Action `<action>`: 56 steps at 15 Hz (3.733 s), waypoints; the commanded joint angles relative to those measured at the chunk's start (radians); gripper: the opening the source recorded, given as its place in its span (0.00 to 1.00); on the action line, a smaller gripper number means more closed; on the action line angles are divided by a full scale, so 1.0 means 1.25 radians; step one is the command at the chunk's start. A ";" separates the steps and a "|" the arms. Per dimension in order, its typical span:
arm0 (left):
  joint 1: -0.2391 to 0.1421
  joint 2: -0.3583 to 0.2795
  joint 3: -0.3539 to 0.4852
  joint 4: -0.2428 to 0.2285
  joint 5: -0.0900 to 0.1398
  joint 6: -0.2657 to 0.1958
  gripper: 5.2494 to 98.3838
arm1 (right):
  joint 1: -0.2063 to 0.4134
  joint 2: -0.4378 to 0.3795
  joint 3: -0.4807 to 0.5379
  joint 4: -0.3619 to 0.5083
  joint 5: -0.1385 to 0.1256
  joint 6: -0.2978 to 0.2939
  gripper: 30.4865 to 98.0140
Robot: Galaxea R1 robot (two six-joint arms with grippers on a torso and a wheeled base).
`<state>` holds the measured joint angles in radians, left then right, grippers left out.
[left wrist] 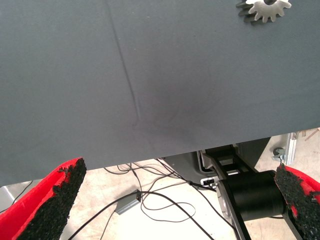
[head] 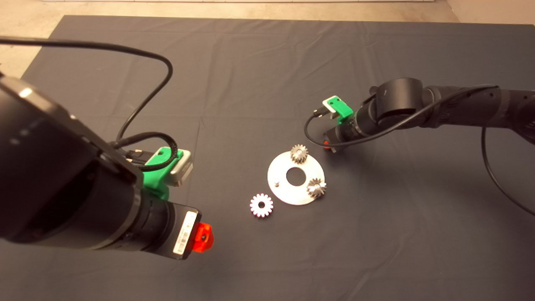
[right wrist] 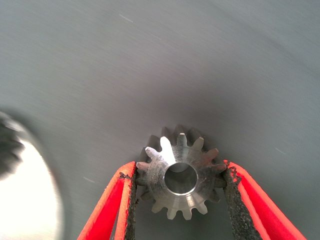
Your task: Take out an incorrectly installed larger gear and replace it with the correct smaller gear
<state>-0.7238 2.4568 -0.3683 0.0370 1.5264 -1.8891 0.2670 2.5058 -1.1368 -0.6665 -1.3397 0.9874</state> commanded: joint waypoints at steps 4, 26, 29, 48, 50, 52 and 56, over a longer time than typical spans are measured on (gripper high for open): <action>0.046 -0.051 0.009 0.005 0.105 0.130 0.99 | 0.091 -0.092 0.021 -0.018 0.069 -0.119 0.12; 0.048 -0.272 -0.110 0.078 0.101 0.278 0.99 | 0.150 0.058 0.101 0.076 0.243 -0.144 0.12; 0.048 -0.274 -0.098 0.076 0.096 0.274 0.99 | 0.155 0.109 0.097 0.133 0.225 -0.179 0.12; 0.048 -0.275 -0.024 0.073 0.105 0.202 0.99 | 0.145 0.252 0.138 0.209 0.048 -0.186 0.12; 0.048 -0.275 -0.023 0.073 0.105 0.202 0.99 | 0.120 0.254 0.138 0.155 0.016 -0.186 0.12; 0.048 -0.274 -0.022 0.071 0.105 0.202 0.99 | 0.090 0.257 0.138 0.101 -0.016 -0.186 0.12; 0.048 -0.275 -0.021 0.063 0.105 0.202 0.99 | 0.048 0.254 0.135 0.078 -0.028 -0.228 0.12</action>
<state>-0.6570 2.1162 -0.4113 0.1270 1.5255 -1.6309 0.3411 2.8181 -0.9747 -0.5242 -1.3664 0.7524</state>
